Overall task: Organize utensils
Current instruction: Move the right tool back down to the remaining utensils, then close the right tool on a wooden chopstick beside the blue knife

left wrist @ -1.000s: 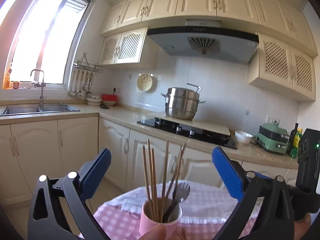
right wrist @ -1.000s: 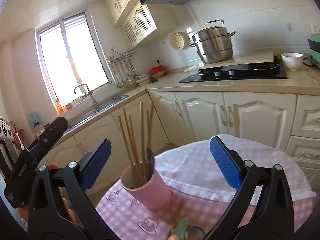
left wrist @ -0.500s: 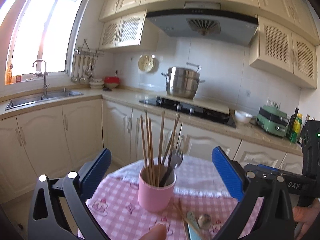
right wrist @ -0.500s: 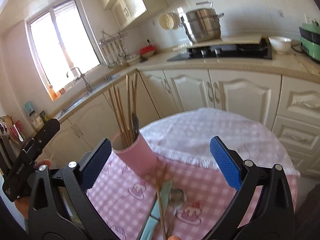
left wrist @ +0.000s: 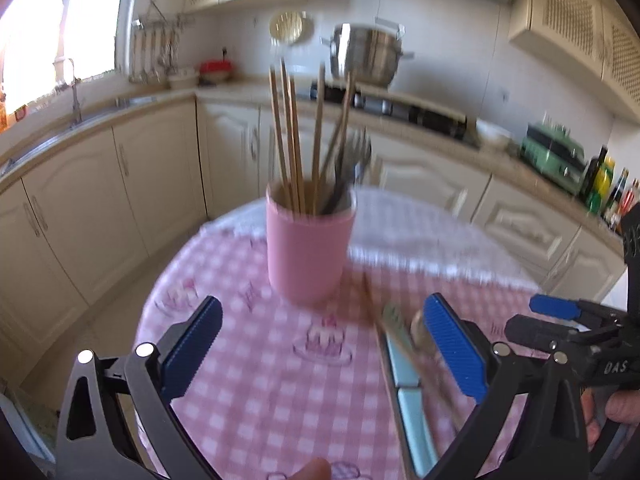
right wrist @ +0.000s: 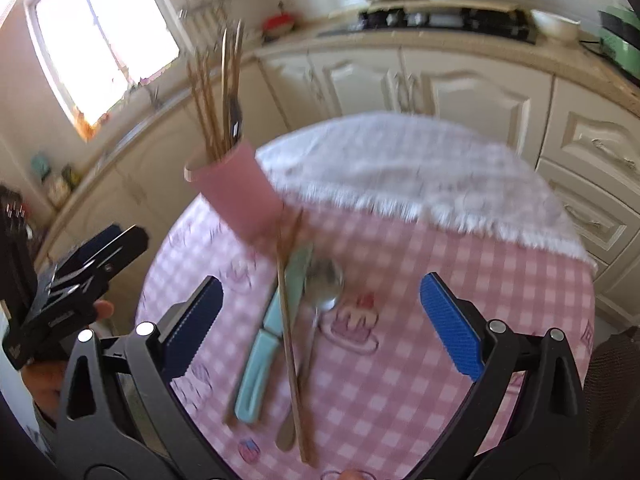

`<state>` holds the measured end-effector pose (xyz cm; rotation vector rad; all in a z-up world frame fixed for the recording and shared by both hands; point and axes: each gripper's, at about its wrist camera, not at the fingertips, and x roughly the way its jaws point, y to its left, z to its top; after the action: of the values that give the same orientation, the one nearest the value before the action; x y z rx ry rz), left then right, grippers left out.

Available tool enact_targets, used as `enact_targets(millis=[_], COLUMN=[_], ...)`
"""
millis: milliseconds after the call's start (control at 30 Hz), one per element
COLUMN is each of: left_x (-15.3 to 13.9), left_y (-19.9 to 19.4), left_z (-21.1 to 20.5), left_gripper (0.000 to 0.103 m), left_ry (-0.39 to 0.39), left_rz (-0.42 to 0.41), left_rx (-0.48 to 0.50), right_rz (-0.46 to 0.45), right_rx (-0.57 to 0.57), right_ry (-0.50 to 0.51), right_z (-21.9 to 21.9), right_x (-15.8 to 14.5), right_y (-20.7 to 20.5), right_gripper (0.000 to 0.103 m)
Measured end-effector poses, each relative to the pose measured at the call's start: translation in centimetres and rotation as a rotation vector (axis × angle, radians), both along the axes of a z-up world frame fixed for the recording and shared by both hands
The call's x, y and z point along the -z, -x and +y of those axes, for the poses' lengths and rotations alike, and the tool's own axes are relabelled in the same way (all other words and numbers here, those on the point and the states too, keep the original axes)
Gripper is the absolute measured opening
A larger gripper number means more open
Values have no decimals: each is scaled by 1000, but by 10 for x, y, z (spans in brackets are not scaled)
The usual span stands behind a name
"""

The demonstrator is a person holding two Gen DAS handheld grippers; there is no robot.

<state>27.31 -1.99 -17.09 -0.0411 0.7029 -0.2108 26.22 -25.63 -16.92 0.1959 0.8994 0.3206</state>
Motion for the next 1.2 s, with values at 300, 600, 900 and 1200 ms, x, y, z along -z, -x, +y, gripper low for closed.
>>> enact_targets(millis=[300, 600, 900, 1200], left_x=[42, 58, 70, 88], left_y=[-6, -10, -18, -38], left_z=[0, -2, -21, -48], left_gripper=[99, 99, 99, 99], left_ry=[-19, -49, -91, -194], left_rz=[125, 179, 212, 263], left_rx=[2, 15, 57, 86], right_rz=[95, 145, 178, 181], right_rx=[-152, -228, -224, -180], right_ry=[53, 111, 119, 93], right_z=[33, 53, 47, 28], right_x=[32, 50, 61, 55], right_y=[-6, -11, -8, -10], right_gripper=[67, 25, 6, 6])
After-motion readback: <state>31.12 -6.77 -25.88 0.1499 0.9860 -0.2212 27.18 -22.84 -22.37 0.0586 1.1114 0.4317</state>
